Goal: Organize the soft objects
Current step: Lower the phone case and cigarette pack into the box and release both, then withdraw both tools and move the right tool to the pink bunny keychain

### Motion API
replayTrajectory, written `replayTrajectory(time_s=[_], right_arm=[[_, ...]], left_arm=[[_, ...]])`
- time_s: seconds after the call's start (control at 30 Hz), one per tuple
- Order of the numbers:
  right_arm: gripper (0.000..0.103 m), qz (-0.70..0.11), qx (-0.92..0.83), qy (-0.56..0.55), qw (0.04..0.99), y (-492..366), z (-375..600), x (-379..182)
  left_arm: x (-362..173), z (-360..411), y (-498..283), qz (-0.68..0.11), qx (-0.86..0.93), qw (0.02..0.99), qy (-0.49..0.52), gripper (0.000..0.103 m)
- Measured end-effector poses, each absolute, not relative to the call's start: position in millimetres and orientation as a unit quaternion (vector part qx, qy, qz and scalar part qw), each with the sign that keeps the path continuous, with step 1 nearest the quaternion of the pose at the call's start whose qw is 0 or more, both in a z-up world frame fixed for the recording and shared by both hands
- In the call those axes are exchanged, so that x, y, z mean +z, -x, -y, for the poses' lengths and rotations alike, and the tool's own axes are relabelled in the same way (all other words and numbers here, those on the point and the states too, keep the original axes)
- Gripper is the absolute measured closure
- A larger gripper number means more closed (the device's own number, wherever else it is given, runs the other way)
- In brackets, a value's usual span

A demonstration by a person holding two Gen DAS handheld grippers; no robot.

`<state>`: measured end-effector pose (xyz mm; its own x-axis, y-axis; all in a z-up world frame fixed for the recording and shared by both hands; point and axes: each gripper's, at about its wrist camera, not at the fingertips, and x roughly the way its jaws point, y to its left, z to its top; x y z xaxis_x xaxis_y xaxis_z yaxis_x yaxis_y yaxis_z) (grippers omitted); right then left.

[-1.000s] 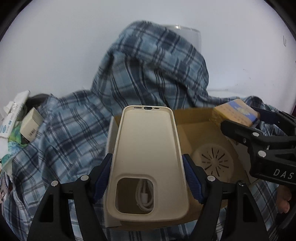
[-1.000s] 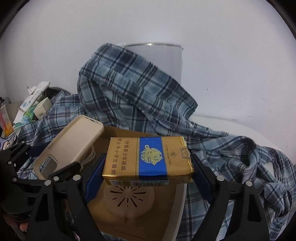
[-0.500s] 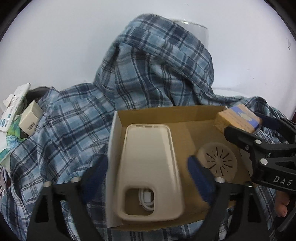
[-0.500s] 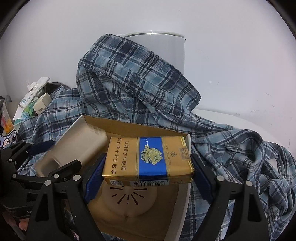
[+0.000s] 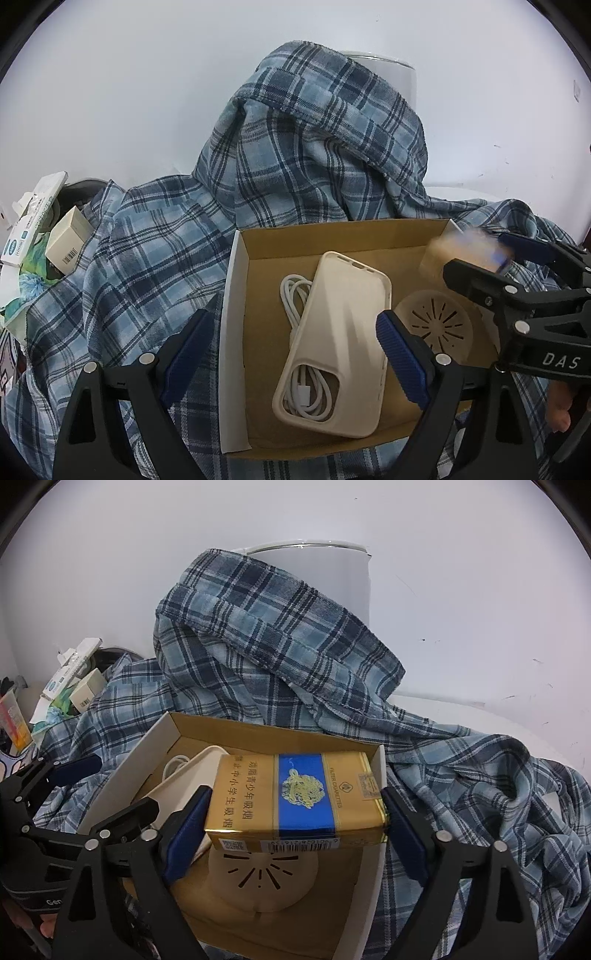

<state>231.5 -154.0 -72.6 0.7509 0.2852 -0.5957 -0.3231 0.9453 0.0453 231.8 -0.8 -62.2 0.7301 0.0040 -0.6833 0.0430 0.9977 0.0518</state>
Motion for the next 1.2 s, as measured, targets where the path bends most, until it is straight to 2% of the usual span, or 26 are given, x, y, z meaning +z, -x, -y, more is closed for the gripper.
replayTrajectory(time_s=[0.33, 0.5, 0.7, 0.83, 0.9, 1.2], right_arm=[[0.007, -0.304, 0.162, 0.014, 0.939, -230.4, 160.2, -64.3], [0.007, -0.279, 0.162, -0.002, 0.947, -221.4, 171.2, -31.8], [0.006, -0.212, 0.152, 0.0, 0.965, -178.9, 192.3, 19.9], [0.004, -0.172, 0.164, 0.006, 0.971, -140.1, 197.6, 40.6], [0.004, -0.159, 0.168, 0.004, 0.973, -123.3, 200.1, 46.2], [0.0, -0.115, 0.173, -0.006, 0.978, -65.1, 209.4, 32.2]], left_arm=[[-49.4, 0.2, -227.6, -0.357, -0.011, 0.934, -0.03, 0.012], [-1.7, -3.9, -201.3, -0.291, -0.005, 0.956, -0.026, 0.012], [52.6, -6.2, -154.0, -0.194, 0.007, 0.98, -0.028, 0.012], [71.0, -6.3, -121.8, -0.172, -0.007, 0.985, -0.009, 0.011], [74.6, -6.2, -106.2, -0.163, -0.014, 0.987, 0.0, 0.0], [54.7, -0.7, -45.7, -0.135, -0.036, 0.99, 0.017, 0.0]])
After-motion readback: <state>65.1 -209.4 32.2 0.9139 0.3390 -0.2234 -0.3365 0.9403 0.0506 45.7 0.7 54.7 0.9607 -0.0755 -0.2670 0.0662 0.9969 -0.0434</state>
